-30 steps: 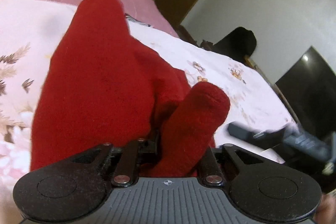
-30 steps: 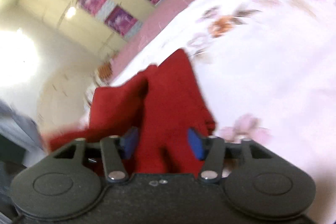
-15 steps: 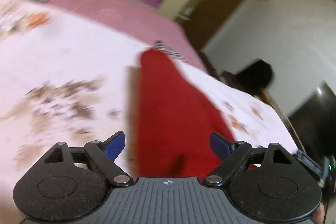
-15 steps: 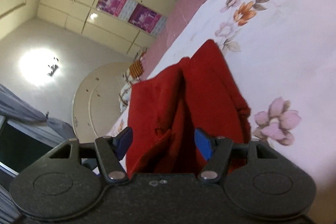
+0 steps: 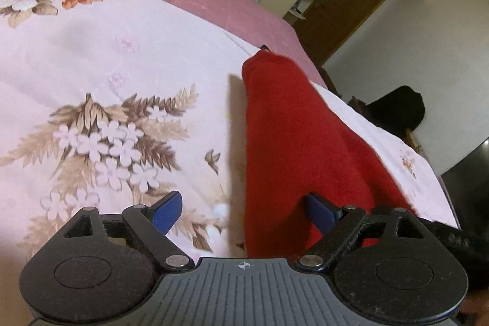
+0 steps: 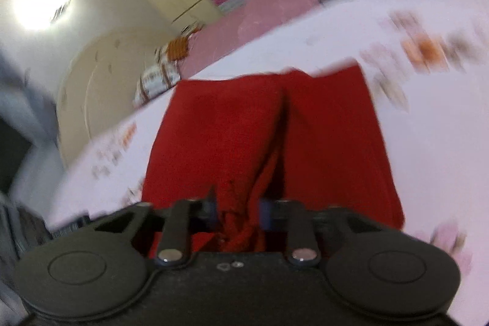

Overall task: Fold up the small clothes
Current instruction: 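Open both tools and press the folded sweater flat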

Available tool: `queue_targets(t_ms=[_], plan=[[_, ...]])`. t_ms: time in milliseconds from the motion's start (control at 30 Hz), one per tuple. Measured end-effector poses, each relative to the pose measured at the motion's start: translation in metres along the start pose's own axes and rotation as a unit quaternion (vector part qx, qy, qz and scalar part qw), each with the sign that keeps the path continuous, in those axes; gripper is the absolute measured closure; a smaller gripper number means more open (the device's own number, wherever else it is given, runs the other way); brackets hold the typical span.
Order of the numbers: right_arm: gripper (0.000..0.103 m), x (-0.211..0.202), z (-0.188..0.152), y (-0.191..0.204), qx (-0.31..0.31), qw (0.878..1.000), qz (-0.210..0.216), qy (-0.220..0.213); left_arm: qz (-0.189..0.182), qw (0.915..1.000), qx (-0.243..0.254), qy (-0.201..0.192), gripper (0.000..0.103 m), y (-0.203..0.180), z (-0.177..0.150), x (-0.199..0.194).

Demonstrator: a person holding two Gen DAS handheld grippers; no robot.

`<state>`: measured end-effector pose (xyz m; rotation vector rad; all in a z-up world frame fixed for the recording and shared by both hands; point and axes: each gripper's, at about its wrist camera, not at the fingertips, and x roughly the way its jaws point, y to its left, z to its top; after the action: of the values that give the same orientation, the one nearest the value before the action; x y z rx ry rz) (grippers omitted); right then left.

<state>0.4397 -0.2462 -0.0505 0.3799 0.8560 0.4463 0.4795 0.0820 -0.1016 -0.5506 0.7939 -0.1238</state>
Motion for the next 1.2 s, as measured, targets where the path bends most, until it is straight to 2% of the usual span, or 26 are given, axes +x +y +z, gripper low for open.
queue_targets(t_ms=[67, 133, 233, 333, 400, 533, 667, 767, 800, 833, 867, 967, 1100, 1167, 1200], plan=[[0.089, -0.007, -0.002, 0.031, -0.099, 0.994, -0.037, -0.026, 0.001, 0.9999, 0.01, -0.011, 0.016, -0.005, 0.004, -0.002], [0.089, -0.024, -0.007, 0.06, -0.188, 0.978, -0.053, -0.067, -0.018, 0.9994, 0.019, -0.022, 0.016, -0.011, 0.008, -0.004], [0.089, -0.056, -0.008, 0.076, -0.226, 0.964, -0.056, -0.126, -0.025, 0.9982, 0.046, -0.03, 0.016, -0.028, 0.01, -0.001], [0.089, -0.078, -0.013, 0.063, -0.23, 0.956, -0.085, -0.158, -0.011, 0.9967, 0.08, -0.012, 0.016, -0.045, 0.002, 0.013], [0.09, -0.077, -0.019, 0.037, -0.205, 0.962, -0.105, -0.15, 0.009, 0.9955, 0.094, 0.004, 0.016, -0.05, -0.006, 0.025], [0.089, -0.046, -0.031, -0.015, -0.134, 0.98, -0.126, -0.078, 0.005, 0.9958, 0.091, 0.006, 0.016, -0.049, -0.008, 0.03], [0.088, -0.048, -0.037, -0.033, -0.073, 0.989, -0.099, -0.081, 0.006, 0.9942, 0.107, 0.007, 0.016, -0.049, -0.008, 0.028], [0.08, -0.049, -0.034, -0.032, -0.055, 0.992, -0.084, -0.072, 0.01, 0.9941, 0.108, 0.004, 0.016, -0.052, -0.005, 0.02], [0.071, -0.047, -0.028, -0.031, -0.047, 0.993, -0.08, -0.075, 0.008, 0.9943, 0.106, -0.004, 0.016, -0.053, -0.003, 0.016], [0.057, -0.048, -0.021, -0.031, -0.044, 0.993, -0.076, -0.082, 0.001, 0.9949, 0.1, -0.011, 0.016, -0.053, 0.0, 0.013], [0.054, -0.052, -0.018, -0.032, -0.047, 0.992, -0.073, -0.093, -0.007, 0.9953, 0.095, -0.014, 0.016, -0.053, 0.003, 0.013], [0.057, -0.051, 0.001, -0.041, -0.036, 0.992, -0.055, -0.106, -0.004, 0.9949, 0.1, -0.014, 0.016, -0.056, 0.013, 0.02], [0.059, -0.024, 0.031, -0.072, 0.052, 0.995, -0.021, -0.086, -0.004, 0.9961, 0.088, 0.008, 0.016, -0.054, 0.023, 0.04], [0.066, -0.009, 0.038, -0.083, 0.085, 0.994, -0.007, -0.07, -0.005, 0.9964, 0.084, 0.012, 0.016, -0.054, 0.025, 0.046], [0.076, -0.005, 0.04, -0.084, 0.088, 0.994, -0.001, -0.072, -0.003, 0.9963, 0.085, 0.01, 0.016, -0.055, 0.026, 0.048]])
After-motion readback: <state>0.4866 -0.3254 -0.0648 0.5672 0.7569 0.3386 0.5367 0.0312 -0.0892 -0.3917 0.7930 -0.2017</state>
